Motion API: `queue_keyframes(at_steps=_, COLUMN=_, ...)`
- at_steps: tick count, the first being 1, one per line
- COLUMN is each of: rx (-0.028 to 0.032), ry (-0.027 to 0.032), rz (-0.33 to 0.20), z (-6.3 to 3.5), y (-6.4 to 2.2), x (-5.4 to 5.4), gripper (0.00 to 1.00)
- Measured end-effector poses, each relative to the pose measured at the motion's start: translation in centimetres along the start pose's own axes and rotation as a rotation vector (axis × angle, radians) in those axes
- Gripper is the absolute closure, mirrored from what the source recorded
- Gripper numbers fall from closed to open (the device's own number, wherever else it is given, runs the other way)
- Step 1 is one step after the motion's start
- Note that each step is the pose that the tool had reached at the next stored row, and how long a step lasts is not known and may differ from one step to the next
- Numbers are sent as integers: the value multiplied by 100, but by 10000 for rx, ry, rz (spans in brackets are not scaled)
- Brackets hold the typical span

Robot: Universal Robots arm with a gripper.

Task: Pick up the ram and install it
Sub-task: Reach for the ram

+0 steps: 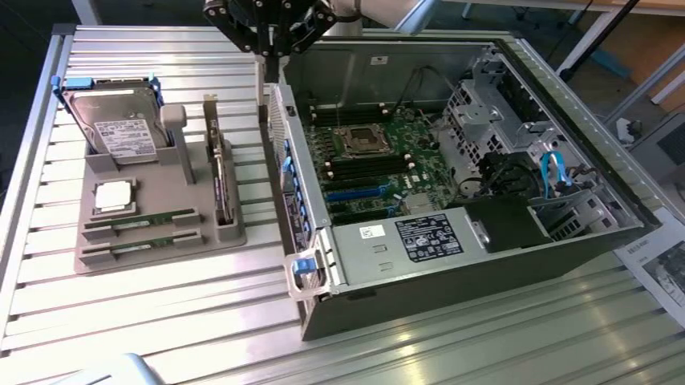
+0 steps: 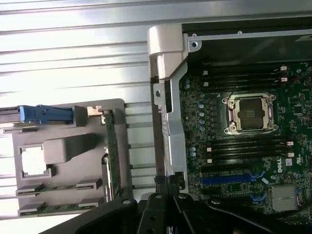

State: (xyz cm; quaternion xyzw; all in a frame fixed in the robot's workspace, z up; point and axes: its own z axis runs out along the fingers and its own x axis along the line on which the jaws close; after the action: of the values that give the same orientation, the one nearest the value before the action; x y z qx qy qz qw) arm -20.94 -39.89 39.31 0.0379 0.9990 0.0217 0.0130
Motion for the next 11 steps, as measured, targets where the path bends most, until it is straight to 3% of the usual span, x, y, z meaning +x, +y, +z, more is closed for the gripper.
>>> queue_keyframes(at_steps=4, rx=0, ry=-1, rz=-1, z=-7, y=-20, x=259, gripper=90)
queue_keyframes(at_steps=11, rx=-2, ry=-8, rz=0, z=-16, y=-45, x=602, gripper=90)
